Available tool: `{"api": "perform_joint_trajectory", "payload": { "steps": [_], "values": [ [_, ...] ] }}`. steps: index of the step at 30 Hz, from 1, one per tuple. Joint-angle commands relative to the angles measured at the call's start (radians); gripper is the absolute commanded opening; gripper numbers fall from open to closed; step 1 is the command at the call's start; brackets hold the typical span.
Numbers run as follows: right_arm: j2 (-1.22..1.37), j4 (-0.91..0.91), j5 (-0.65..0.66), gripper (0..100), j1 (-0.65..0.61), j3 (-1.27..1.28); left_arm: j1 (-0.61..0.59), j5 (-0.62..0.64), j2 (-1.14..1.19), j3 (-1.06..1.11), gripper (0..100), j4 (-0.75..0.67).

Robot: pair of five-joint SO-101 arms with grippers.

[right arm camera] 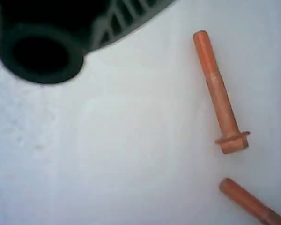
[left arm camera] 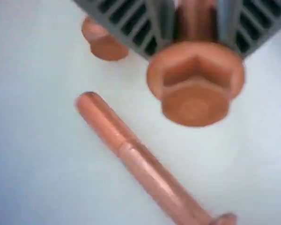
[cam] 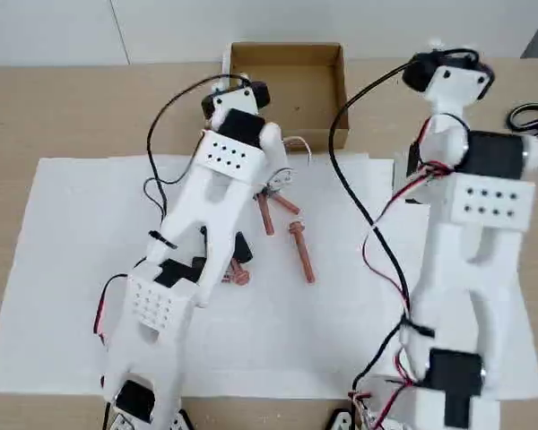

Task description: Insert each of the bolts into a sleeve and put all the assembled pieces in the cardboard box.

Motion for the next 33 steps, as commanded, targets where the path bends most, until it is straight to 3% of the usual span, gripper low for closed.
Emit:
{"api": "perform_joint_trajectory", "payload": {
  "steps": [1, 7, 17, 27, 29, 33],
  "values": [
    [-0.147, 0.004, 0.051, 0.3, 0.002, -0.005, -0.008, -0.166, -0.207, -0.051, 0, 0.018],
    [-0.325, 0.007, 0.155, 0.3, -0.035, 0.101, -0.011, -0.308, -0.408, -0.01, 0, 0.018],
    [-0.72, -0.01, 0.158, 0.3, -0.189, 0.331, -0.011, -0.316, -0.706, 0.268, 0, 0.017],
    [-0.9, -0.007, 0.152, 0.4, -0.193, 0.54, -0.011, -0.31, -0.813, 0.39, 0, 0.017],
    [-0.955, -0.015, 0.11, 0.4, -0.196, 0.559, -0.009, -0.31, -0.845, 0.414, 0, 0.017],
    [-1.101, -0.036, -0.098, 0.5, -0.199, 0.612, -0.005, -0.31, -0.921, 0.443, 0, 0.015]
  ]
}}
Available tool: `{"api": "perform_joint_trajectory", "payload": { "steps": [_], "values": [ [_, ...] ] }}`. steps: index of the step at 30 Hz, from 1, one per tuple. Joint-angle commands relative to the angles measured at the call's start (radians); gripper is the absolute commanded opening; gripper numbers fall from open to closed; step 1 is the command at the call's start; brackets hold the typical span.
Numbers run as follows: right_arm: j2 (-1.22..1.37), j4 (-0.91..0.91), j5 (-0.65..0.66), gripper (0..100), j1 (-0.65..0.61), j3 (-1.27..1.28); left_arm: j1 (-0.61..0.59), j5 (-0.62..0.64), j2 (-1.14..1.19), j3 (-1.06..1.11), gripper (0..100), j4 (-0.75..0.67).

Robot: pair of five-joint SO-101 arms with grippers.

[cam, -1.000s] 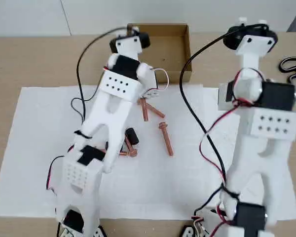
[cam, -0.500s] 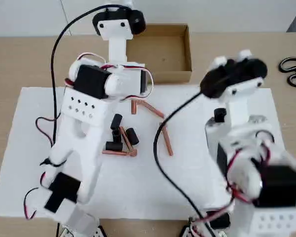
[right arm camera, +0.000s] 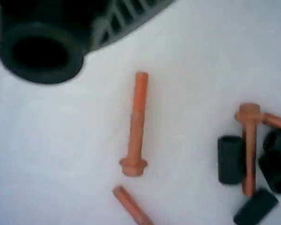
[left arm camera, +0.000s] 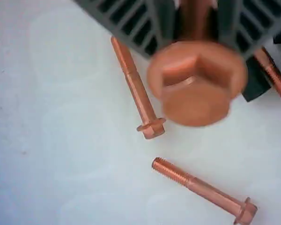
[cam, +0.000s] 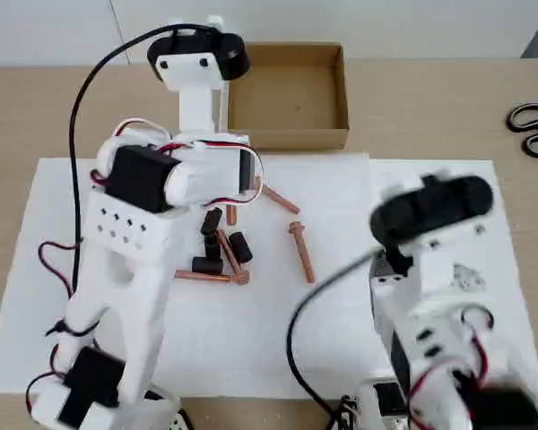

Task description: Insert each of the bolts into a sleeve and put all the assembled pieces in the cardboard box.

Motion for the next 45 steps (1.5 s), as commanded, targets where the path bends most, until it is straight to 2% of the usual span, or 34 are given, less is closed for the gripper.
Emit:
{"api": "perform_joint_trajectory", "payload": {
  "steps": [1, 4, 12, 17, 21, 26, 31, 36, 41, 45],
  "values": [
    [-0.122, -0.031, -0.172, 0.6, -0.004, 0.046, 0.003, 0.0, -0.104, 0.007, 0, 0.014],
    [-0.239, -0.073, -0.23, 0.5, -0.004, 0.138, 0.003, -0.002, -0.135, 0.008, 0, 0.014],
    [-0.438, -0.297, -0.173, 0.7, -0.005, 0.417, 0.006, -0.002, -0.141, 0.008, 0, 0.012],
    [-0.473, -0.38, -0.178, 0.8, -0.05, 0.499, 0.084, -0.002, -0.143, 0.004, 0, -0.011],
    [-0.472, -0.377, -0.17, 0.4, -0.173, 0.528, 0.175, -0.005, -0.147, 0.004, 0, -0.114],
    [-0.466, -0.374, -0.17, 0.4, -0.194, 0.529, 0.245, -0.006, -0.149, 0.004, 0, -0.235],
    [-0.464, -0.39, -0.17, 0.4, -0.2, 0.559, 0.338, -0.005, -0.149, 0.001, 0, -0.253],
    [-0.466, -0.44, -0.17, 0.4, -0.295, 0.634, 0.413, -0.003, -0.189, -0.022, 0, -0.304],
    [-0.464, -0.447, -0.176, 0.4, -0.311, 0.637, 0.42, -0.002, -0.239, -0.005, 0, -0.293],
    [-0.464, -0.447, -0.176, 0.4, -0.311, 0.637, 0.419, -0.002, -0.249, 0.09, 0, -0.307]
  ]
}}
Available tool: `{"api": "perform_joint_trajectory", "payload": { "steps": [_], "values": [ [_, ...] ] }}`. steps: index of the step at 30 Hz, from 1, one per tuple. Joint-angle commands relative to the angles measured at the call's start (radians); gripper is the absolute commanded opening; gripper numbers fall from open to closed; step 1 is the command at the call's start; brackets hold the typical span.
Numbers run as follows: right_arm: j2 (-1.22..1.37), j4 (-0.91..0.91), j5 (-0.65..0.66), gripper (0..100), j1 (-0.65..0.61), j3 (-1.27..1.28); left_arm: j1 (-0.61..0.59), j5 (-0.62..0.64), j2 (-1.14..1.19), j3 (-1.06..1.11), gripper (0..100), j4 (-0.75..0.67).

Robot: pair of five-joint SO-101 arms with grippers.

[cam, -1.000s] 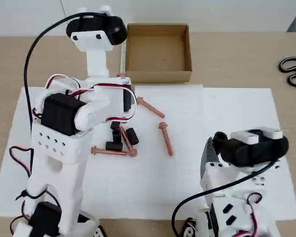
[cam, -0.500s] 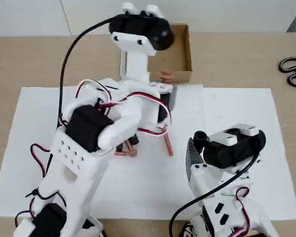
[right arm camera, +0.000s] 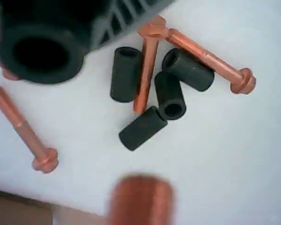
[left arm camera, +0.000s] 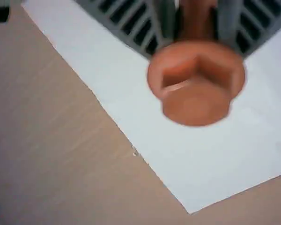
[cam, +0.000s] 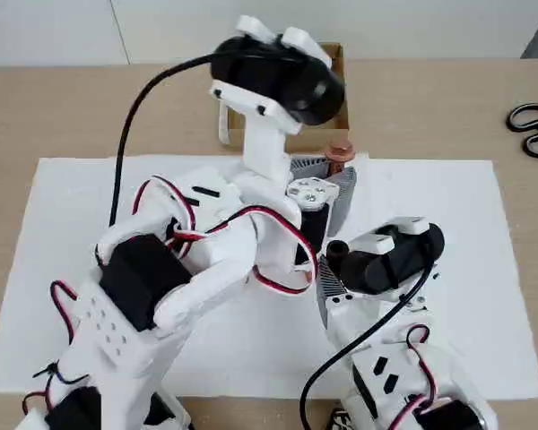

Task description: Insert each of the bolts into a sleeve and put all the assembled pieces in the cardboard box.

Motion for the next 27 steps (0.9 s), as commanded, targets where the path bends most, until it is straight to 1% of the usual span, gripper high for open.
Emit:
{"api": "perform_joint_trajectory", "payload": {
  "steps": [1, 8, 12, 16, 21, 24, 27],
  "values": [
    [0.004, -0.03, 0.008, 0.4, -0.005, -0.006, 0.006, -0.002, -0.032, 0.054, 0, -0.051],
    [0.002, -0.03, 0.006, 0.4, -0.005, -0.009, -0.046, 0.026, -0.032, 0.153, 0, -0.118],
    [0.001, -0.03, 0.006, 0.4, -0.005, -0.009, -0.048, 0.029, -0.032, 0.214, 0, -0.166],
    [-0.001, -0.03, 0.006, 0.4, -0.004, -0.009, -0.051, 0.061, -0.032, 0.252, 0, -0.221],
    [-0.001, -0.03, 0.006, 0.4, -0.002, -0.009, -0.103, 0.1, -0.04, 0.265, 0, -0.244],
    [0.001, -0.03, 0.006, 0.4, -0.002, -0.009, -0.143, 0.083, -0.118, 0.263, 0, -0.244],
    [0.002, -0.03, 0.006, 0.4, -0.001, -0.009, -0.183, -0.003, -0.222, 0.268, 0, -0.238]
  ]
}}
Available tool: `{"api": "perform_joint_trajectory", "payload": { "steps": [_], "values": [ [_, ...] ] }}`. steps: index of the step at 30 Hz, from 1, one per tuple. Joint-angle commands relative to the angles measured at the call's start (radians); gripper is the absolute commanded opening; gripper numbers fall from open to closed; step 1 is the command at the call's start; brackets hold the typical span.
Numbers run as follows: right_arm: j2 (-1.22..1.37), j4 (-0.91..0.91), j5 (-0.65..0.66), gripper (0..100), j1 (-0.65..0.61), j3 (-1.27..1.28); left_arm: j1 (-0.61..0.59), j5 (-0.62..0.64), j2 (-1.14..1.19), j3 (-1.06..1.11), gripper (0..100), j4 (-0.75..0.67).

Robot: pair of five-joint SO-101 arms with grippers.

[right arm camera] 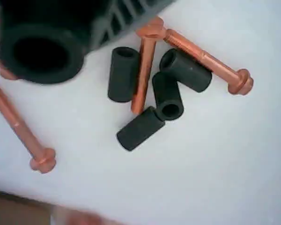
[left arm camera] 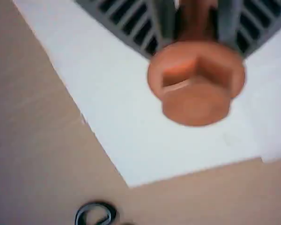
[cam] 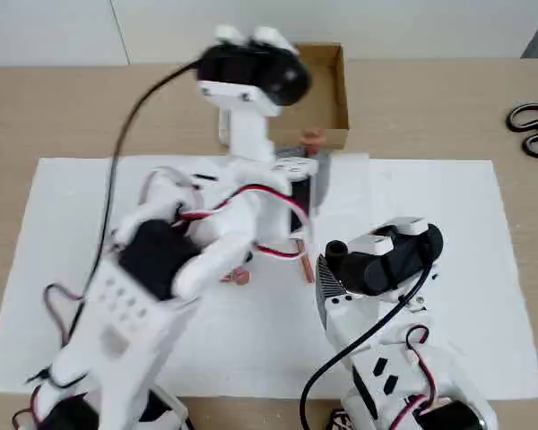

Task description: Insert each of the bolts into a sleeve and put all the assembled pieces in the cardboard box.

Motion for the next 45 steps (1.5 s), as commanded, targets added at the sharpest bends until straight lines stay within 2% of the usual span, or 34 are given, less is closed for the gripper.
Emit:
{"api": "perform_joint_trajectory", "payload": {
  "steps": [1, 4, 9, 16, 22, 28, 34, 36, 40, 45],
  "values": [
    [0.002, -0.03, 0.008, 0.4, 0.002, -0.008, -0.049, -0.077, -0.146, -0.004, 0, -0.025],
    [0.004, -0.038, 0.014, 0.4, 0.007, -0.003, -0.089, -0.095, -0.209, -0.002, 0, 0.028],
    [0.002, -0.044, 0.014, 0.4, 0.042, -0.002, -0.089, -0.094, -0.221, 0.008, 0, 0.138],
    [-0.008, -0.214, 0.014, 0.4, 0.044, 0.098, -0.094, -0.094, -0.227, 0.145, 0, 0.121],
    [-0.008, -0.315, 0.031, 0.4, 0.039, 0.169, -0.097, -0.094, -0.227, 0.147, 0, 0.092],
    [-0.008, -0.42, 0.06, 0.6, 0.044, 0.235, -0.089, -0.095, -0.218, 0.166, 0, -0.035],
    [-0.093, -0.552, 0.055, 0.7, 0.044, 0.397, -0.087, -0.095, -0.227, 0.375, 0, -0.285],
    [-0.168, -0.556, 0.055, 0.6, 0.044, 0.443, -0.087, -0.094, -0.229, 0.453, 0, -0.37],
    [-0.16, -0.552, 0.055, 0.5, 0.041, 0.453, -0.068, -0.098, -0.235, 0.572, 0, -0.534],
    [-0.166, -0.552, -0.02, 0.4, 0.041, 0.476, 0.005, -0.137, -0.353, 0.707, 0, -0.628]
  ]
}}
